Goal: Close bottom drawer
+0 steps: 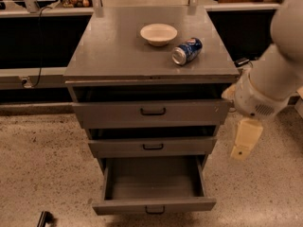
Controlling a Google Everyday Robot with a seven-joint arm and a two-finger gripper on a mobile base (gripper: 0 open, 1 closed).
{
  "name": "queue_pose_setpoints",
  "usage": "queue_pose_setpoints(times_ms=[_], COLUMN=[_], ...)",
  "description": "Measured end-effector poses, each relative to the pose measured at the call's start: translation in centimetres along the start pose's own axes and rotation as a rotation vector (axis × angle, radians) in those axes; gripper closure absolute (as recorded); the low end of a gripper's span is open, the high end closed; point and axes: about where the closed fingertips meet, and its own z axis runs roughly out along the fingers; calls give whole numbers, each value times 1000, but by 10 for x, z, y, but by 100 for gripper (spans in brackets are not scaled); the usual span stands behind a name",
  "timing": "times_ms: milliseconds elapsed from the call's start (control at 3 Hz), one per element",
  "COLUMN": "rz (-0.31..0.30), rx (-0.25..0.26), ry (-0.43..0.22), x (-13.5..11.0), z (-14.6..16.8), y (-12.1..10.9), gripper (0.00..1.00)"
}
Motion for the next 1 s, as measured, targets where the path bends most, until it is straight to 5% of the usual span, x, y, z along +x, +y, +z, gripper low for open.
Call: queue_pose_setpoints(times_ms=[667,1000], rz=[18,72], rx=[-18,-110], ry=[2,-64], x=[9,25], z=[29,87], y=[6,6], gripper=[0,0])
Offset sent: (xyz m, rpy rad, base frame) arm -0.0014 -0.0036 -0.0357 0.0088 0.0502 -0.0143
